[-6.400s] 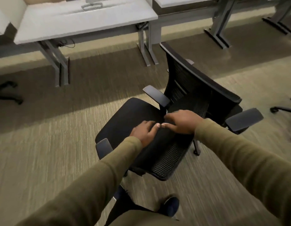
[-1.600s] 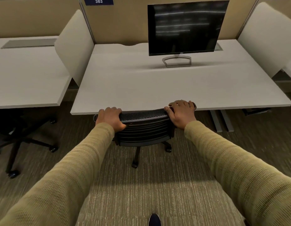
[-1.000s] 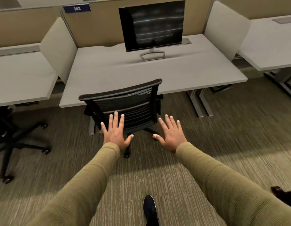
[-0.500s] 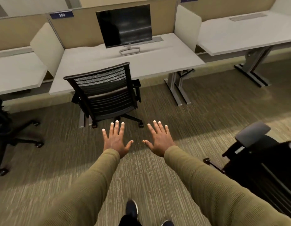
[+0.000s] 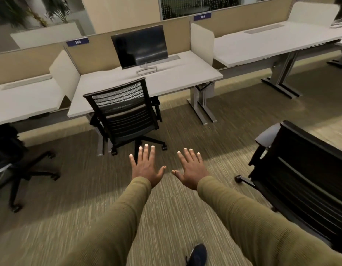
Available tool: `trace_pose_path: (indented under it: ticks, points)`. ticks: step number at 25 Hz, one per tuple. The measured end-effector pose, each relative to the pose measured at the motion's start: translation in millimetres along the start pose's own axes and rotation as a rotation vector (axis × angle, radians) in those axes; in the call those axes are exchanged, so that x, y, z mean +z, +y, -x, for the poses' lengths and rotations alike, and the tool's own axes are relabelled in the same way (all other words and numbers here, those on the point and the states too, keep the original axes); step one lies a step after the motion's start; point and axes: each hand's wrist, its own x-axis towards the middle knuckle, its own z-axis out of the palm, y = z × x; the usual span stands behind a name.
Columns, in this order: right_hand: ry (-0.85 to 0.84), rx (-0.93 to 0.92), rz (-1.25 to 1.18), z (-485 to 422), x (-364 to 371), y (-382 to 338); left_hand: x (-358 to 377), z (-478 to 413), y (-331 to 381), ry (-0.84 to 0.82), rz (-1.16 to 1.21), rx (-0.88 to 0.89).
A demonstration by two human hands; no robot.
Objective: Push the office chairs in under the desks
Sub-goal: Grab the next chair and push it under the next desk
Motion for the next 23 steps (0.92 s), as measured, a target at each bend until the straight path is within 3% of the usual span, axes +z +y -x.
trace_pose_path:
  ticks: [7,13,19,23]
  points:
    - [0.017,-0.021,-0.023,128,-5,-11,-3,128,34,-0.007,-0.012,0.005]
    - [0.109,0.002,0.002,192,-43,31,-18,164,96,0.005,-0.022,0.059]
    - [0.224,0.024,0.043,254,-92,112,-37,164,216,0.043,0.024,0.190]
    - [0.354,0.163,0.159,305,-128,191,-45,165,319,0.087,0.215,0.239]
